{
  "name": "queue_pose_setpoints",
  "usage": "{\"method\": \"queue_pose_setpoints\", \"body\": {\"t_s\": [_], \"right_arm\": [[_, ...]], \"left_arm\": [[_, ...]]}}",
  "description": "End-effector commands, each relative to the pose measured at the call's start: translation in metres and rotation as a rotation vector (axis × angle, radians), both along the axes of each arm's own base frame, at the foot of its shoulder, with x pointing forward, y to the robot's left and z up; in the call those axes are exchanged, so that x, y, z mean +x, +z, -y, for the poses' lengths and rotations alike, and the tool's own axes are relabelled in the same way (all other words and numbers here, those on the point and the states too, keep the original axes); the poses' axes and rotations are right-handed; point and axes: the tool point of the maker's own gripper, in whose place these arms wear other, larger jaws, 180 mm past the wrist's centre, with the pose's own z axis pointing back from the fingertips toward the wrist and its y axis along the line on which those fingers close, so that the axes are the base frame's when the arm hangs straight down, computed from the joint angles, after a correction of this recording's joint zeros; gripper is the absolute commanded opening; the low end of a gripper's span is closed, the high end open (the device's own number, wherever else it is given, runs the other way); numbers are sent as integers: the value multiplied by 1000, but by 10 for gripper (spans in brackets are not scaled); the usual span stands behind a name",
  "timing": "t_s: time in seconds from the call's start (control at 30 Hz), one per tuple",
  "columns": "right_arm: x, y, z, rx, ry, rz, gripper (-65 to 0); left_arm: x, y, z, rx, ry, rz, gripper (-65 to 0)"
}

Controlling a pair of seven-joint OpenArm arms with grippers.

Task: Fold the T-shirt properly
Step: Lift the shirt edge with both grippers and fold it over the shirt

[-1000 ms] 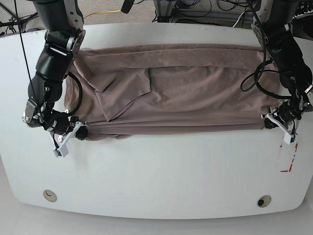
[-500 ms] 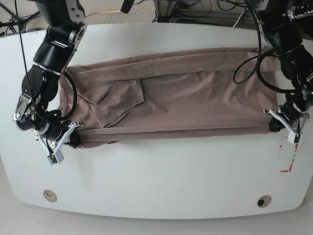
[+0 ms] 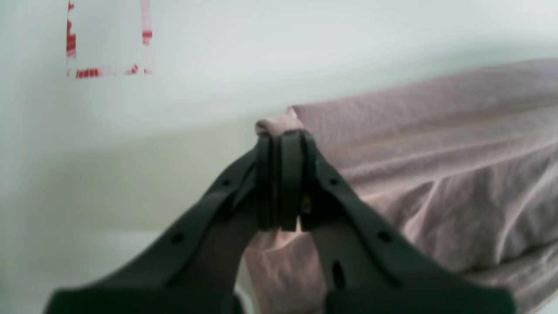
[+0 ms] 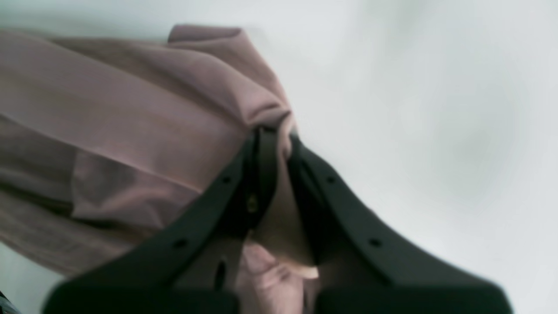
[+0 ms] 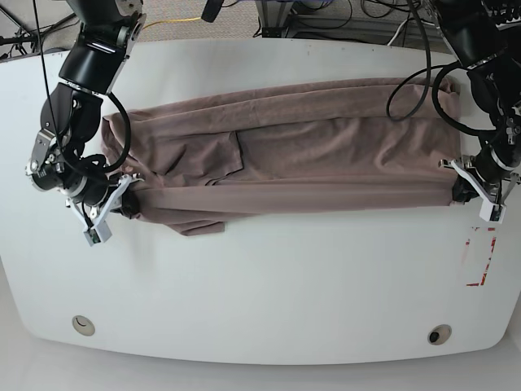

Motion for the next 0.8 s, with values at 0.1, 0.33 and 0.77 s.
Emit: {"method": "queue_pose_setpoints", "body": {"t_s": [0.1, 0.33, 0.77], "right_arm": [[-3, 27, 2, -50, 17, 95, -650], [-36, 17, -2, -103, 42, 66, -650], [-90, -28, -4, -102, 51, -87, -642]], "left_arm": [[-17, 25, -18, 79, 33, 39, -650], [-52, 13, -16, 152, 12, -65, -650], [-111, -30, -18, 171, 0, -282, -643]]}}
